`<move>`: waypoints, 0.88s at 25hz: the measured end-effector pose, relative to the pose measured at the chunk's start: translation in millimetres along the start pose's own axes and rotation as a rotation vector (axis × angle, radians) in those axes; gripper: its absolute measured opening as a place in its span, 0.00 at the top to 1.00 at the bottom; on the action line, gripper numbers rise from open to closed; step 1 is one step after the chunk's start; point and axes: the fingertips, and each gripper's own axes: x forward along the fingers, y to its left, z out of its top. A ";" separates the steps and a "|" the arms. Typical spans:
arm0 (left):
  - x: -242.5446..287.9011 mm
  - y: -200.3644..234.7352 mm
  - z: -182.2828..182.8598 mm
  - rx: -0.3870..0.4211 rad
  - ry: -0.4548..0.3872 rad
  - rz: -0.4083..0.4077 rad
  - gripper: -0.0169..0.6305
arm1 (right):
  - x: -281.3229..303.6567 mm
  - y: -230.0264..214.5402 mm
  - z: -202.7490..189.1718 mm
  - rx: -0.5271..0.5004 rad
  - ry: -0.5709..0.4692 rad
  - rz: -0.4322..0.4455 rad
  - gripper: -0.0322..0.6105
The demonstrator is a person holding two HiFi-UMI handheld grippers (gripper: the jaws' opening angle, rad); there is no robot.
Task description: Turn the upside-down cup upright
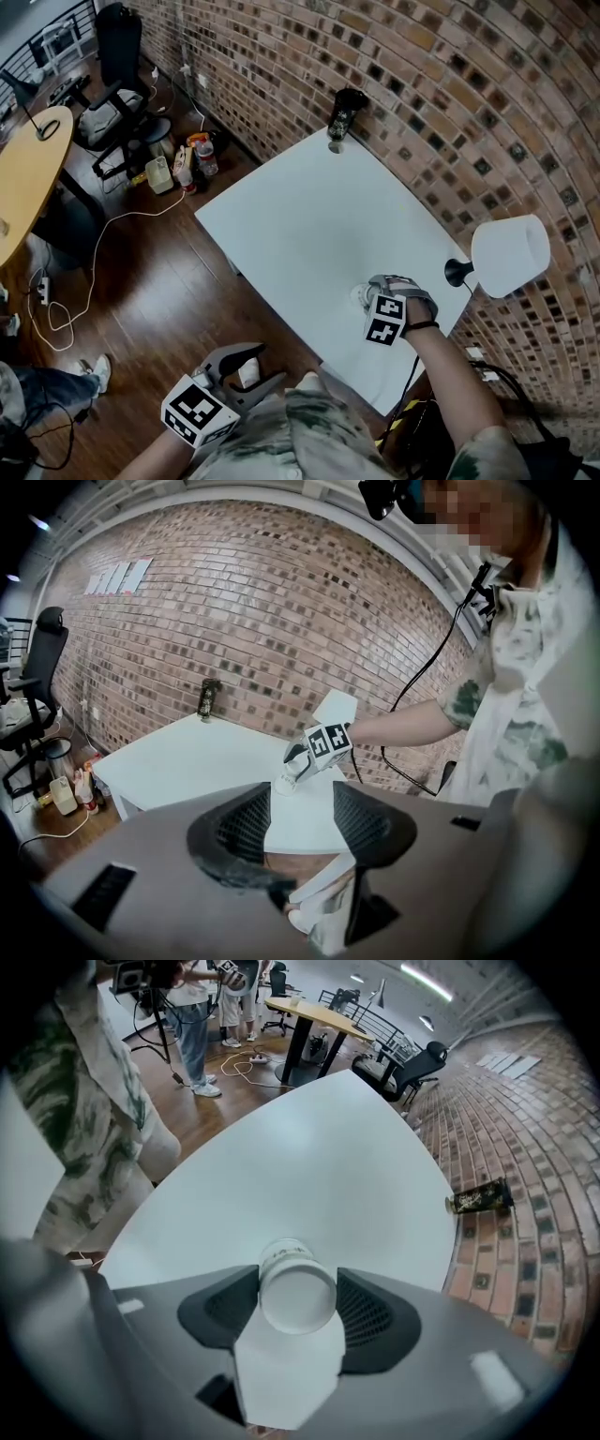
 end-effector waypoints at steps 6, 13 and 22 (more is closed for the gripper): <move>3.2 -7.9 2.8 0.000 0.001 0.030 0.64 | 1.6 -1.9 -0.1 -0.006 -0.028 0.024 0.54; 6.4 -18.5 6.1 -0.009 -0.009 0.077 0.64 | 3.3 -1.9 1.5 -0.024 -0.069 0.040 0.53; 10.5 -32.9 5.2 -0.016 -0.011 0.129 0.64 | -4.2 -3.2 4.0 0.011 -0.163 0.048 0.48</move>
